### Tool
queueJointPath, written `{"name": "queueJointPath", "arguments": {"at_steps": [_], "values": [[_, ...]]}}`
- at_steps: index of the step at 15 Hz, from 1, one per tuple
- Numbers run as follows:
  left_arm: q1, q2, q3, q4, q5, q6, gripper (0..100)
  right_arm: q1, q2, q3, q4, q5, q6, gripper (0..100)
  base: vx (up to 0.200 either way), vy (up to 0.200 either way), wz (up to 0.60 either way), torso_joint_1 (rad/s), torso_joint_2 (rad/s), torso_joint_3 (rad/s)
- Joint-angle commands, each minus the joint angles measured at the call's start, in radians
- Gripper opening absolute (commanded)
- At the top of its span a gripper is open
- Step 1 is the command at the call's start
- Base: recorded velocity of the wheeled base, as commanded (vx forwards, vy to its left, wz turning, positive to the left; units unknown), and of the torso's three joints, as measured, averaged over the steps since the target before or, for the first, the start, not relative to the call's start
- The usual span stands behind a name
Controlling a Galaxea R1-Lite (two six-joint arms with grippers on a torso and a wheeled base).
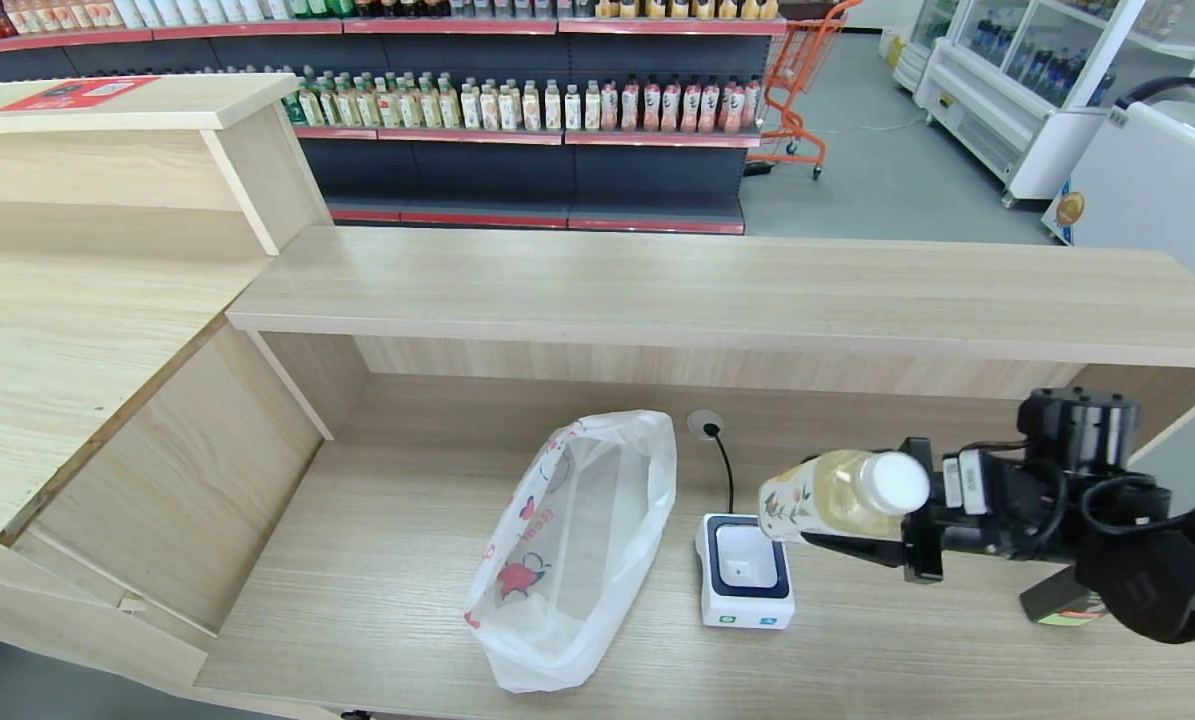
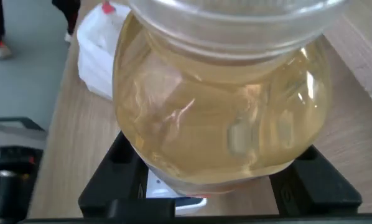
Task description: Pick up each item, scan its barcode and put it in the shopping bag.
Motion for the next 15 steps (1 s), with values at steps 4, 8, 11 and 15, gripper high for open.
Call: {"name": "queueJointPath", "arguments": {"at_steps": [4,8,11,15], "values": [[0.000,0.002,0.000,0.000,0.000,0.000,100,-0.026,-0.221,0.065,-0.004,-0.201,0.549,0,0.000,0.000,0.00,0.000,0.00,0.000],[0.000,0.002,0.000,0.000,0.000,0.000,100,0.045,-0.190,0.047,0.007,-0.425,0.801,0,0.000,0.000,0.00,0.000,0.00,0.000],[0.000,0.002,0.000,0.000,0.000,0.000,100,0.048,-0.166,0.050,0.009,-0.437,0.803,0,0.000,0.000,0.00,0.000,0.00,0.000],[0.000,0.002,0.000,0.000,0.000,0.001,100,0.049,-0.164,0.045,0.044,-0.466,0.816,0,0.000,0.000,0.00,0.000,0.00,0.000]]}}
